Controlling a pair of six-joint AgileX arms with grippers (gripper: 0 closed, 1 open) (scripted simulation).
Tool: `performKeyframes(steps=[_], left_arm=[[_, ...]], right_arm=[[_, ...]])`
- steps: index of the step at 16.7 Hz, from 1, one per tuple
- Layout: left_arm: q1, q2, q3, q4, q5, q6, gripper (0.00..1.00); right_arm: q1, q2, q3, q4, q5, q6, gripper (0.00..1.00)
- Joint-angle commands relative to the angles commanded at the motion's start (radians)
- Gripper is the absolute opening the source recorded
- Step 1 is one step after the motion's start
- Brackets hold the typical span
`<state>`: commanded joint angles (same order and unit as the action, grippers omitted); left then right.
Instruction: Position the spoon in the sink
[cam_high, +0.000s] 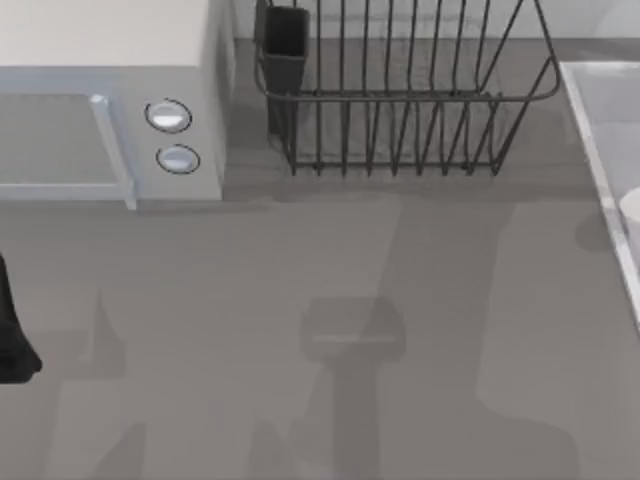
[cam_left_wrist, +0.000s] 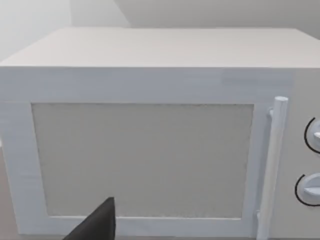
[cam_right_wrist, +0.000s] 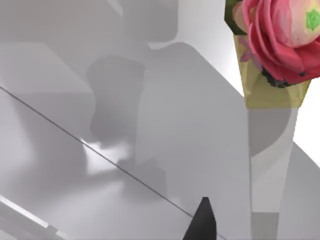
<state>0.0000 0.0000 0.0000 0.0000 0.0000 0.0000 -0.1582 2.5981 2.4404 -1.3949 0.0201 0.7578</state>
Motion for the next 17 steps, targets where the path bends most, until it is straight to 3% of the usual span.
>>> performKeyframes(steps=[13,17], left_arm=[[0.000,0.000,0.000,0.000,0.000,0.000,1.00],[0.000,0.000,0.000,0.000,0.000,0.000,1.00]], right_arm=[[0.000,0.000,0.000,0.000,0.000,0.000,0.98],[0.000,0.000,0.000,0.000,0.000,0.000,1.00]])
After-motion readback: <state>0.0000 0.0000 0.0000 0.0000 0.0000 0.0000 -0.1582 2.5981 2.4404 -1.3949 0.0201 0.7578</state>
